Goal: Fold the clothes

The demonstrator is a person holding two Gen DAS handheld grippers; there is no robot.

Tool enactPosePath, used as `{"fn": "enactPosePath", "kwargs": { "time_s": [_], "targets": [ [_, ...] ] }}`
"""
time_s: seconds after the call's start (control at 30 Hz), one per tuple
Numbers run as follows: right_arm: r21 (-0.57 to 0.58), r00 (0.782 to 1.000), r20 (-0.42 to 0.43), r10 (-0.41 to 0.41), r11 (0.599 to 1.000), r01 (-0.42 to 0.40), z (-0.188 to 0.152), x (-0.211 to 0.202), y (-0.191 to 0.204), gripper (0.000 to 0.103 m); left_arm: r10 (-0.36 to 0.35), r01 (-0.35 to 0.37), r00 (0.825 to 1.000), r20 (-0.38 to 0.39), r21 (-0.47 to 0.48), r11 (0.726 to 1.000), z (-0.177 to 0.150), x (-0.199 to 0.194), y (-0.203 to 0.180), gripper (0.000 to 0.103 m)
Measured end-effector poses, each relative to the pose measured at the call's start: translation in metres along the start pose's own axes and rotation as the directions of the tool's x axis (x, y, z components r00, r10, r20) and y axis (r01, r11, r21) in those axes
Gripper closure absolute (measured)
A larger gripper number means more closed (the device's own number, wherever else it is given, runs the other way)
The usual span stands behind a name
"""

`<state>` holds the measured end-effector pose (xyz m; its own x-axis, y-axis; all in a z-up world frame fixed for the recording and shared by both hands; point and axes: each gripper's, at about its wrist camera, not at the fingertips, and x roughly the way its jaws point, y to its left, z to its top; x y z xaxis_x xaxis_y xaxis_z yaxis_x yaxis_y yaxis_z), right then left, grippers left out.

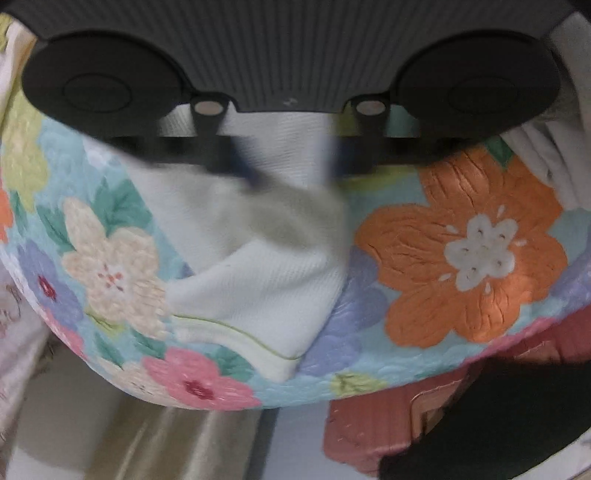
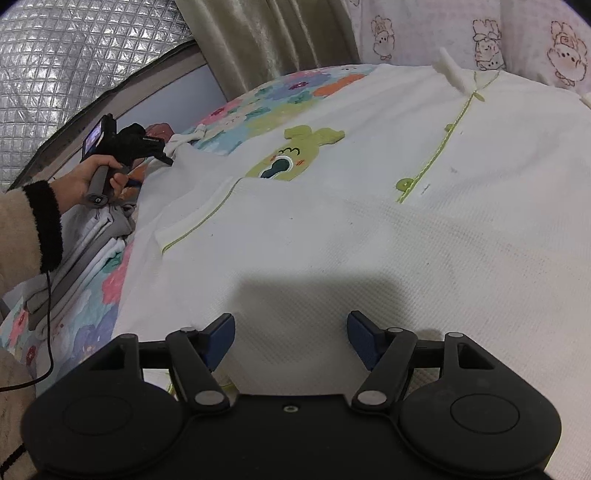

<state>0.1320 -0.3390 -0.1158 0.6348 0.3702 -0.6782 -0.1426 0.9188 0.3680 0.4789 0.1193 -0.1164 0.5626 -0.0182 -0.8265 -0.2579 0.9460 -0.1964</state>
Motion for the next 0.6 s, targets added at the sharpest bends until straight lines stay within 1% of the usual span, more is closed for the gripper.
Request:
{"fn": "enactPosePath", "kwargs": {
  "time_s": [0.07, 0.1, 0.13, 0.17, 0.2, 0.23, 0.27, 0.3, 0.37, 0.4, 0.43, 0.47, 0.53, 0.57, 0.6],
  "targets": [
    [-0.009, 1.0, -0.003, -0.005, 1.0, 0.005, 0.0, 0.001, 0.002, 0.028, -0.078, 0.079, 0.996, 0.041, -0.007, 0.997, -0.001, -0.022, -0.007, 0.101],
    [-0.013, 1.0, -0.004, -0.008, 1.0, 0.008, 0.0, 0.001, 0.002, 0.028, -0.127, 0.127, 0.989, 0.078, 0.012, 0.992, -0.004, -0.038, -0.014, 0.101],
    [-0.016, 1.0, -0.006, -0.011, 1.0, 0.011, 0.0, 0.001, 0.003, 0.028, -0.177, 0.173, 0.977, 0.116, 0.042, 0.984, -0.007, -0.055, -0.023, 0.101],
    [-0.02, 1.0, -0.008, -0.015, 1.0, 0.015, 0.0, 0.0, 0.003, 0.028, -0.241, 0.231, 0.959, 0.15, 0.079, 0.97, -0.014, -0.076, -0.034, 0.101],
    [-0.023, 1.0, -0.011, -0.019, 1.0, 0.019, 0.001, 0.0, 0.004, 0.028, -0.31, 0.292, 0.934, 0.176, 0.12, 0.949, -0.021, -0.098, -0.046, 0.101],
    [-0.027, 1.0, -0.013, -0.023, 0.999, 0.022, 0.001, 0.0, 0.005, 0.028, -0.391, 0.363, 0.903, 0.178, 0.17, 0.916, -0.033, -0.122, -0.061, 0.101],
    [-0.033, 1.0, -0.015, -0.027, 0.999, 0.027, 0.001, -0.001, 0.006, 0.028, -0.468, 0.429, 0.866, 0.173, 0.222, 0.876, -0.047, -0.145, -0.075, 0.101],
    [-0.039, 0.999, -0.017, -0.033, 0.999, 0.032, 0.0, -0.001, 0.007, 0.028, -0.54, 0.489, 0.828, 0.152, 0.276, 0.828, -0.067, -0.167, -0.09, 0.101],
    [-0.052, 0.999, -0.022, -0.043, 0.998, 0.042, 0.0, -0.002, 0.009, 0.028, -0.665, 0.595, 0.74, 0.096, 0.368, 0.715, -0.107, -0.208, -0.118, 0.1],
    [-0.058, 0.999, -0.024, -0.048, 0.997, 0.047, -0.001, -0.003, 0.01, 0.028, -0.71, 0.642, 0.702, 0.056, 0.383, 0.665, -0.129, -0.22, -0.129, 0.096],
    [-0.056, 0.998, -0.022, -0.05, 0.997, 0.049, -0.002, -0.003, 0.012, 0.027, -0.743, 0.68, 0.669, 0.014, 0.391, 0.62, -0.151, -0.229, -0.139, 0.094],
    [-0.064, 0.998, -0.023, -0.055, 0.997, 0.053, -0.003, -0.003, 0.014, 0.026, -0.751, 0.703, 0.659, -0.034, 0.383, 0.599, -0.17, -0.226, -0.143, 0.094],
    [-0.089, 0.998, -0.027, -0.064, 0.994, 0.062, -0.004, -0.003, 0.018, 0.026, -0.762, 0.745, 0.634, -0.129, 0.365, 0.558, -0.21, -0.222, -0.153, 0.09],
    [-0.103, 0.997, -0.025, -0.07, 0.992, 0.067, -0.004, -0.004, 0.02, 0.026, -0.756, 0.758, 0.63, -0.176, 0.352, 0.549, -0.229, -0.218, -0.156, 0.082],
    [-0.103, 0.997, -0.024, -0.074, 0.992, 0.071, -0.005, -0.005, 0.02, 0.026, -0.722, 0.747, 0.655, -0.224, 0.336, 0.574, -0.244, -0.207, -0.156, 0.074]
  ]
}}
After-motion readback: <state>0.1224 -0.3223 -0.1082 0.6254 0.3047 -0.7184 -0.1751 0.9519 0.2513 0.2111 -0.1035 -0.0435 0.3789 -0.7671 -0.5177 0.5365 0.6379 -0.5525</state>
